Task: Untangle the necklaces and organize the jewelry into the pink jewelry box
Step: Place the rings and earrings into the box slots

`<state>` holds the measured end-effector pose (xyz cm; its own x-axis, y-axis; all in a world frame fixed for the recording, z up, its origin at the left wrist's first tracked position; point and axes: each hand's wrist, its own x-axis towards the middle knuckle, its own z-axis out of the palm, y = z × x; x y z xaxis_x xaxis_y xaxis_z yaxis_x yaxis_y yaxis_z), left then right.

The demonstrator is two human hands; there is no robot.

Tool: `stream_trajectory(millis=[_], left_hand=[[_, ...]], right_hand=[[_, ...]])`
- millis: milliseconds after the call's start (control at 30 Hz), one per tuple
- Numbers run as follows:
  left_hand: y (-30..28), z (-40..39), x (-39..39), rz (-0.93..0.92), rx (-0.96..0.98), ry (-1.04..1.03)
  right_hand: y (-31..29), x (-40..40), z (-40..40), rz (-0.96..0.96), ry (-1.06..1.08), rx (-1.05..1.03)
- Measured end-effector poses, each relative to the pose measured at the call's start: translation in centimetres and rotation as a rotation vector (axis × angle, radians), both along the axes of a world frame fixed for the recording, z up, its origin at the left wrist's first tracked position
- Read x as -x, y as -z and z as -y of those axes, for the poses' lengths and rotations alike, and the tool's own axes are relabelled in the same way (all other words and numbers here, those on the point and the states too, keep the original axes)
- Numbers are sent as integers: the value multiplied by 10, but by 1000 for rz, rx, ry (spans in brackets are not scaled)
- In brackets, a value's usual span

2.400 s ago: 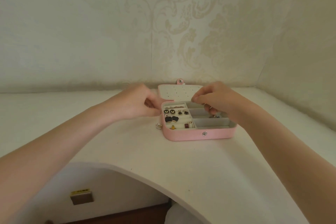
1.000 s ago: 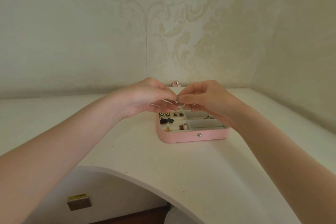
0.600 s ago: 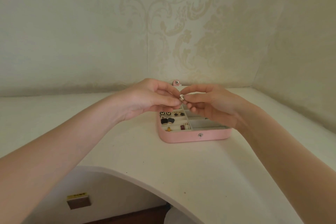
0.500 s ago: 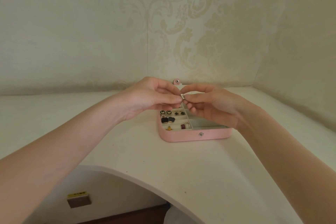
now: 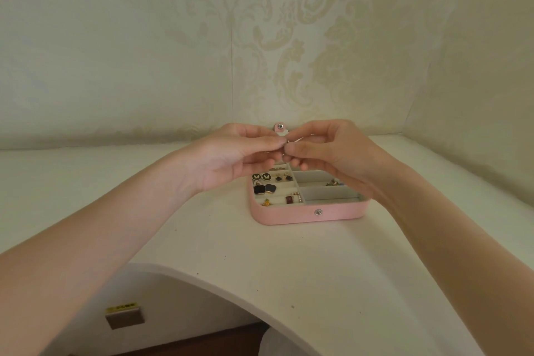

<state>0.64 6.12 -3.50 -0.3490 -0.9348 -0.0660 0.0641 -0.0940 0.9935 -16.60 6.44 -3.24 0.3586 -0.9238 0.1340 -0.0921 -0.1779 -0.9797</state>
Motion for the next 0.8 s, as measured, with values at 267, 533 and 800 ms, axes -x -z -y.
stream_trajectory(millis=[267, 533, 800], left_hand=[[1, 0, 1, 192, 23, -48], [-2, -4, 4, 249, 87, -78], [-6, -6, 3, -37, -83, -2]], right_hand=[[4, -3, 0, -132, 37, 50], [3, -4, 0, -118, 64, 92], [-5, 0, -4, -149, 17, 164]])
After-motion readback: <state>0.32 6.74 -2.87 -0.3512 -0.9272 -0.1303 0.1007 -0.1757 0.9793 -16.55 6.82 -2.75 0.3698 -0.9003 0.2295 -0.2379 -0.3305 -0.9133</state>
